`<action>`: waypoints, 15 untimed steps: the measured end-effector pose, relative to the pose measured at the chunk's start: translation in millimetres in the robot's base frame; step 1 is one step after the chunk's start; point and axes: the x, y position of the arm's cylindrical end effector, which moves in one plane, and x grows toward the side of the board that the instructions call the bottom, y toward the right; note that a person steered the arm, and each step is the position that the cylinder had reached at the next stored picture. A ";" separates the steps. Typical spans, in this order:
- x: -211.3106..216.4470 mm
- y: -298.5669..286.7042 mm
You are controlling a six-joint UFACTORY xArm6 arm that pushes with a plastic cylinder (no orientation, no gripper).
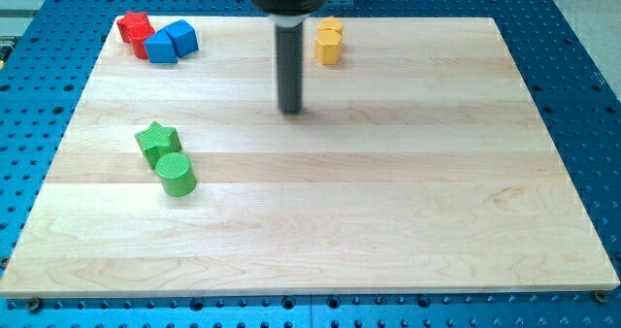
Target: Place the green blocks parallel to each other
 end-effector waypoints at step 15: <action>128.3 -126.2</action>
